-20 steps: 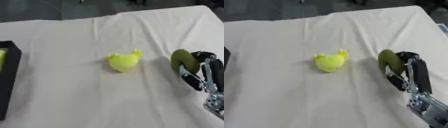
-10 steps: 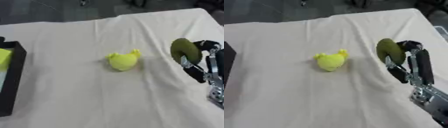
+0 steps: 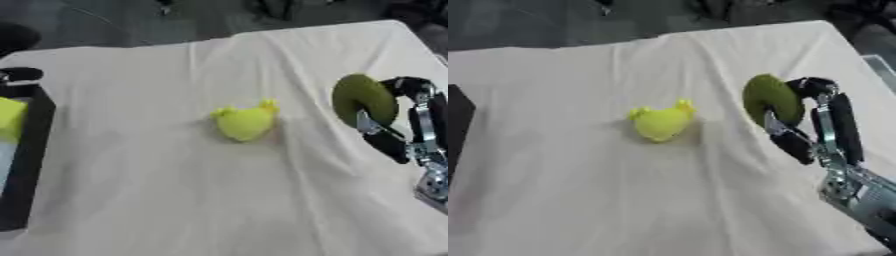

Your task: Pick up the objects with one hand, pass them to the other hand, and then place them into the box on the other side of the table.

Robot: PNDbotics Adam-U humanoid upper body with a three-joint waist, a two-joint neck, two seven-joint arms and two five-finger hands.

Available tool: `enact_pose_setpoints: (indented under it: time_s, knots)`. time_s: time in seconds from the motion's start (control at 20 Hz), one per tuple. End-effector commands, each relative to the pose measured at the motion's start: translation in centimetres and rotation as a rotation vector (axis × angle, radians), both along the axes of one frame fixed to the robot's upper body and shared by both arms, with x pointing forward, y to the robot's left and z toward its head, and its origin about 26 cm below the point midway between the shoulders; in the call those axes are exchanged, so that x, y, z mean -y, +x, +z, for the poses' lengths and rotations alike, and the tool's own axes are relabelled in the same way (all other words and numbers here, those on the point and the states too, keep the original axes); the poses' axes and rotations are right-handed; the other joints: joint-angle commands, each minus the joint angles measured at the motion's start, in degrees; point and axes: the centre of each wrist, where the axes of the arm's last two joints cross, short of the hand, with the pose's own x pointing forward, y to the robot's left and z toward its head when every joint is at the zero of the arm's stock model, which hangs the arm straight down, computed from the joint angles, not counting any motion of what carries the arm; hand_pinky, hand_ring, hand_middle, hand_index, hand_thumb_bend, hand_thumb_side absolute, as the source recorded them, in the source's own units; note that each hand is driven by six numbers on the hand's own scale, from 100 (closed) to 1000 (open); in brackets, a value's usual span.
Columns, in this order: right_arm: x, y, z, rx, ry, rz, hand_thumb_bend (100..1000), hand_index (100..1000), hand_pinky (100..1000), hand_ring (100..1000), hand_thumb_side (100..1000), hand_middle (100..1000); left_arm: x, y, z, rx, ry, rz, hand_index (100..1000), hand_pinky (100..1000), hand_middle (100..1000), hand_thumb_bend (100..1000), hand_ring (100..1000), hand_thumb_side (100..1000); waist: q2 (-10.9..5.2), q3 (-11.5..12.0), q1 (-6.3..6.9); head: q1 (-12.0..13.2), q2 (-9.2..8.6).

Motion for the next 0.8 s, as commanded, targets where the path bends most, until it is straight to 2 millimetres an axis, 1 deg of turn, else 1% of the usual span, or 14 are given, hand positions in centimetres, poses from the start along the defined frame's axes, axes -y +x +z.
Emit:
enact_pose_setpoints:
  time_s: [0.05,0.2,0.4,0.65,0.8]
  knots:
    - [-0.5,0.1,0.9,-0.032,-0.063,0.094,100,521,569,438,100,363,0.8,-0.4,0.9,0.036,0.063,-0.044,784,783,757,100,905,721,-2.4,-0.25,-0.38,0.61,0.12]
    - [-0.7,0.4,1.3,-0.057,-0.066,0.153,100,521,567,436,100,362,1.8,-0.9,1.5,0.064,0.115,-0.099,785,786,759,100,907,691,-2.95,-0.45,-0.29,0.93,0.28]
    - [-1.2,1.3,3.1,-0.058,-0.066,0.221,100,521,561,434,100,362,2.7,-1.6,2.3,0.094,0.161,-0.166,781,785,757,100,906,694,-3.71,-0.83,-0.17,1.06,0.79]
    - [-2.0,2.2,4.9,-0.074,-0.06,0.272,100,520,559,432,100,362,2.9,-2.2,2.7,0.088,0.184,-0.212,774,785,754,100,904,705,-4.34,-1.02,-0.11,1.25,1.59]
    - [-2.2,2.5,5.6,-0.087,-0.074,0.293,100,520,560,432,100,362,2.9,-2.3,2.7,0.081,0.197,-0.218,774,785,752,100,902,699,-4.71,-1.17,-0.18,1.5,2.23]
